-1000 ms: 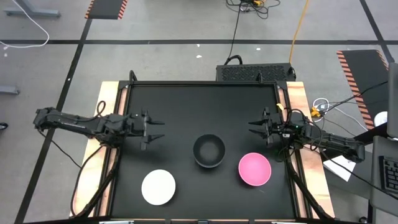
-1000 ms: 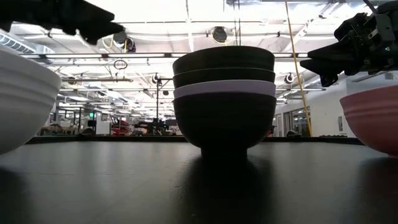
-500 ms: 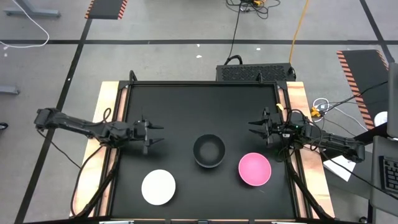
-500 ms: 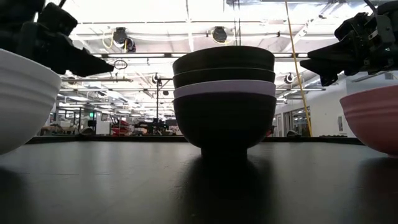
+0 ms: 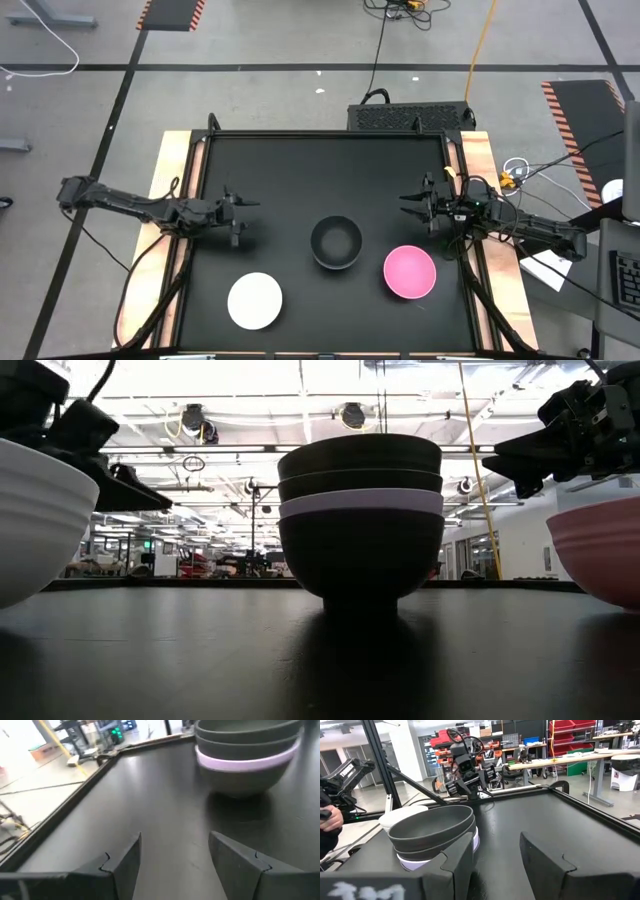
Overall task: Nest bowls inside each other
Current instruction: Stack the pink bowl on top of the black bowl
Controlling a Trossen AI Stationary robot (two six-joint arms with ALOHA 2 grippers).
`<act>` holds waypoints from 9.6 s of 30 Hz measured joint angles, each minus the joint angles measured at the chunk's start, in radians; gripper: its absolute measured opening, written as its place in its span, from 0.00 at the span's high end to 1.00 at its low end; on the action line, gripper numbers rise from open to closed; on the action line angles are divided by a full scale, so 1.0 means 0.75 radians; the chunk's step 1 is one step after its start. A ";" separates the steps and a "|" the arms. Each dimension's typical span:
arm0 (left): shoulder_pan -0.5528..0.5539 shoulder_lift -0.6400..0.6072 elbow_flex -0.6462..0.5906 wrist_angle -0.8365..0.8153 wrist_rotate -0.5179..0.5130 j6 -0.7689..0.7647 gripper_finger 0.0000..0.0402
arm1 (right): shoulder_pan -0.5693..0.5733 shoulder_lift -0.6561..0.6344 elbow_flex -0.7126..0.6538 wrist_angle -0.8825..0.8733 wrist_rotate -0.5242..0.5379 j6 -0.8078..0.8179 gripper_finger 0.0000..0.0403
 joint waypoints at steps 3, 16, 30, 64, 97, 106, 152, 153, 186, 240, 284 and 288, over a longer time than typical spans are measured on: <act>0.000 -0.049 0.000 0.021 0.025 0.049 0.42 | 0.000 0.000 0.000 0.000 0.001 0.000 0.62; 0.000 -0.428 0.001 0.098 0.210 0.198 0.42 | -0.001 0.000 0.000 0.000 0.071 0.008 0.62; -0.004 -0.605 0.199 -0.567 0.290 0.120 0.42 | -0.001 0.002 0.000 0.013 0.072 0.033 0.62; -0.003 -0.600 0.081 -0.451 0.377 0.012 0.42 | 0.199 0.345 0.593 -0.393 -0.068 -0.137 0.62; -0.003 -0.600 0.080 -0.452 0.374 -0.018 0.42 | 0.660 0.926 0.836 -1.072 0.173 0.726 0.62; -0.003 -0.600 0.080 -0.453 0.375 -0.018 0.42 | 0.711 1.113 0.836 -1.116 0.165 0.829 0.62; -0.003 -0.600 0.079 -0.444 0.385 -0.004 0.42 | 0.684 1.359 0.835 -1.005 0.283 0.741 0.99; -0.003 -0.600 0.079 -0.444 0.385 -0.005 0.42 | 0.682 1.359 0.835 -0.999 0.282 0.730 0.99; -0.003 -0.600 0.079 -0.452 0.395 0.016 0.42 | 0.389 1.353 1.459 -1.063 0.311 0.191 1.00; -0.003 -0.600 0.080 -0.454 0.395 0.026 0.42 | 0.285 2.358 2.311 -1.516 0.031 -0.138 1.00; -0.003 -0.600 0.080 -0.456 0.420 0.049 0.42 | 0.369 2.498 2.308 -1.506 0.380 -0.084 1.00; -0.003 -0.600 0.080 -0.456 0.421 0.049 0.42 | 0.368 2.499 2.308 -1.509 0.381 -0.078 1.00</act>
